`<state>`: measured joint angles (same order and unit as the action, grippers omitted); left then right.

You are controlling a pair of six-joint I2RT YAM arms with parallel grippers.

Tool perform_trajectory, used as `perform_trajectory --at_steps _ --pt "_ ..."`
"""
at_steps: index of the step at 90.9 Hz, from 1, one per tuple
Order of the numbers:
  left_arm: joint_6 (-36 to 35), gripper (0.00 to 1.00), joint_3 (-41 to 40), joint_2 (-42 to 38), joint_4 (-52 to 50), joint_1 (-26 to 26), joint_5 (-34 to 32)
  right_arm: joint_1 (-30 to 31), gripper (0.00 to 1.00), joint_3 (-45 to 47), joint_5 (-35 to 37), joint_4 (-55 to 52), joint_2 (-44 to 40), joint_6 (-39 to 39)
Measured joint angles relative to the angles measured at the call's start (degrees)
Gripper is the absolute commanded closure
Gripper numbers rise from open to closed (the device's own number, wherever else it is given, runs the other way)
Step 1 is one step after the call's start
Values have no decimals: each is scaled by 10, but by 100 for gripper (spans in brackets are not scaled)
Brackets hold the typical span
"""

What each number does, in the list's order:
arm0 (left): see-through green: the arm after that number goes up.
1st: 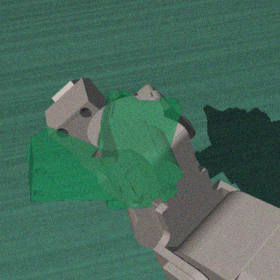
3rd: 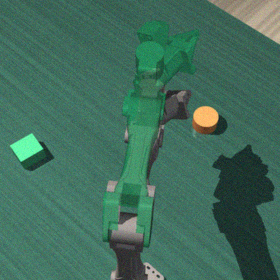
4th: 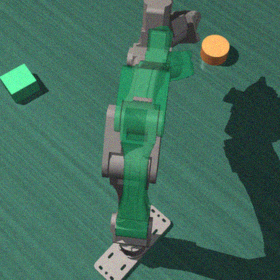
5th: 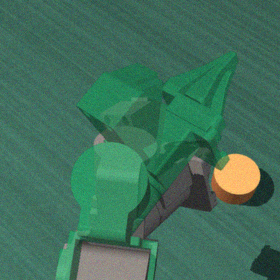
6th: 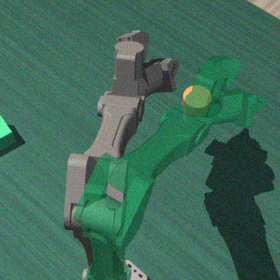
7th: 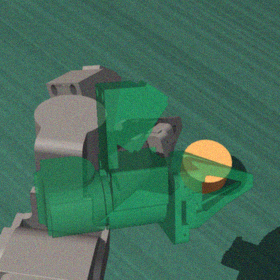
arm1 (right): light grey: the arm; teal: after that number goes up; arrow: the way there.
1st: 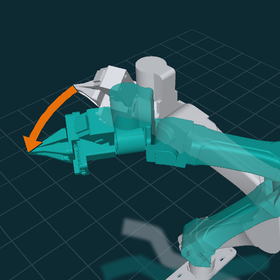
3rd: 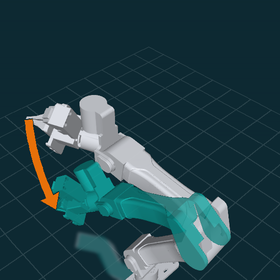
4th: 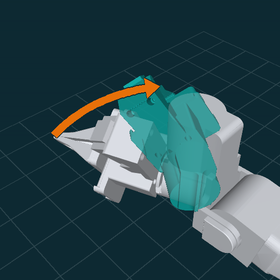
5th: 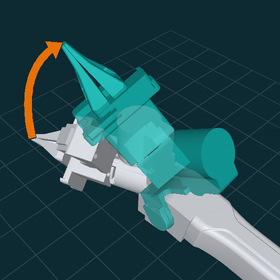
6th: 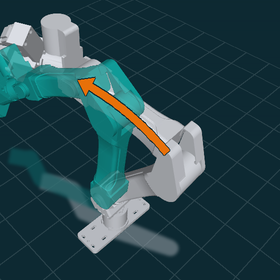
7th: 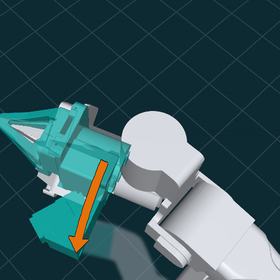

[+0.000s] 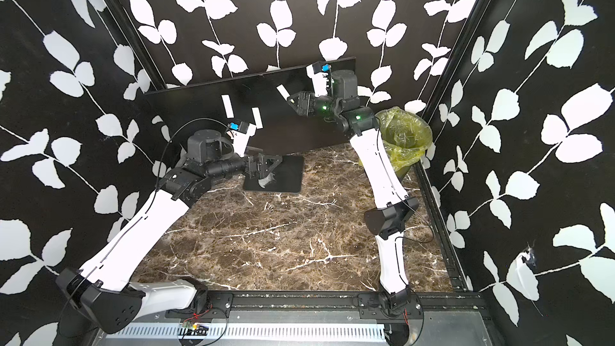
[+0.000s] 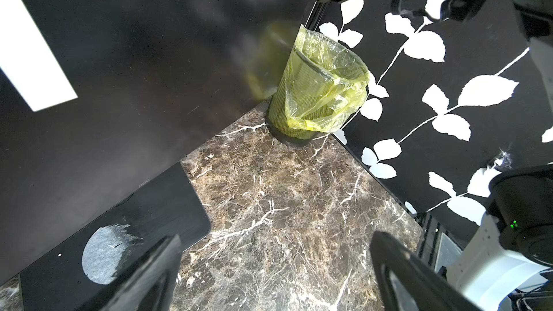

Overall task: Remove the sticky note from the monitor
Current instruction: Tear off the sticky note from the monitor.

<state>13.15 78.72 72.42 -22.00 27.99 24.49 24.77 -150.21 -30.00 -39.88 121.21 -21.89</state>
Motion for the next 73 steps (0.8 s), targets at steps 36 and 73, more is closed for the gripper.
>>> perform_trajectory --at_steps 36,73 --pt "-3 1 0 0 -5 0 0 5 45 -3 -4 0 12 -12" --pt "-3 1 0 0 -6 0 0 8 45 -8 13 -2 16 -12"
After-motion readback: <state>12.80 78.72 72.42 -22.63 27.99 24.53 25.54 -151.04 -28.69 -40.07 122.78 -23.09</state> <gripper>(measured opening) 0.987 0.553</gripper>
